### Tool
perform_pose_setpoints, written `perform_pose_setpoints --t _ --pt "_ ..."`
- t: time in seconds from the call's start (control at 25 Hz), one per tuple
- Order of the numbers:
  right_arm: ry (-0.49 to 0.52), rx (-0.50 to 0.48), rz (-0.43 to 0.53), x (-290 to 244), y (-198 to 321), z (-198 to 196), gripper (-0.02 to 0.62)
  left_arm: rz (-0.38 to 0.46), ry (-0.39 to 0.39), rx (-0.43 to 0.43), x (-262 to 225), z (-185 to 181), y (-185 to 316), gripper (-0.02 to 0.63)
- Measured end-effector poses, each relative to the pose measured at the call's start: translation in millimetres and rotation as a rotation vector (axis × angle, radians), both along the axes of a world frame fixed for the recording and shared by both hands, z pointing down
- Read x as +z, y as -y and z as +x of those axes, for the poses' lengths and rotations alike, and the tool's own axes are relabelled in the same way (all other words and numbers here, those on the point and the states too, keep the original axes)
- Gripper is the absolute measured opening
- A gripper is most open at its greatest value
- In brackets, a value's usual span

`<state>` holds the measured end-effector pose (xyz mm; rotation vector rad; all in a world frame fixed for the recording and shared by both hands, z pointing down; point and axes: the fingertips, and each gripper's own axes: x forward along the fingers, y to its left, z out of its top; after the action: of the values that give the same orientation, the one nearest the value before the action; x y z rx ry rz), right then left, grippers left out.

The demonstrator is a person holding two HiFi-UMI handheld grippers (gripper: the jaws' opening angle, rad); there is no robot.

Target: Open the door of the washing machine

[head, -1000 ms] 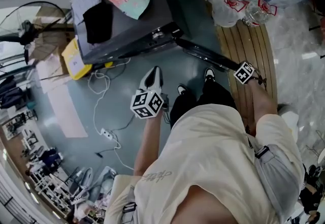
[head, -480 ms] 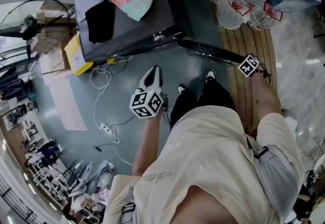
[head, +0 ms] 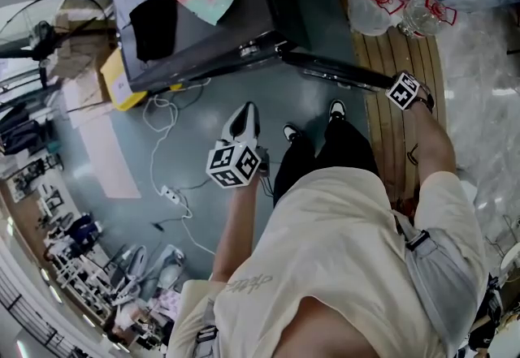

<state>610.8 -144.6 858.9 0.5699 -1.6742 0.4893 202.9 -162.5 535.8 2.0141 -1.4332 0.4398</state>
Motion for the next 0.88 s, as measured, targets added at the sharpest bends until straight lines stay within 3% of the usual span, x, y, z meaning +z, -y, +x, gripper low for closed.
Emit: perform_pose_setpoints --t 0.48,0.68,0.88 --pt "-0.035 0.081 0.024 -2.7 -6.9 4.0 0.083 0.008 -0.006 0.029 5.7 11.7 -11.4 0.017" --pt "-0.096 0.191 0.092 -16.0 -18.5 16.2 0.037 0.023 -0.019 0.033 13.1 4.1 -18.3 0.017" --pt "-0.081 0.365 0.124 -39.8 -46.5 19.1 0.015 0.041 -0.047 0.060 16.1 -8.0 -30.4 0.017"
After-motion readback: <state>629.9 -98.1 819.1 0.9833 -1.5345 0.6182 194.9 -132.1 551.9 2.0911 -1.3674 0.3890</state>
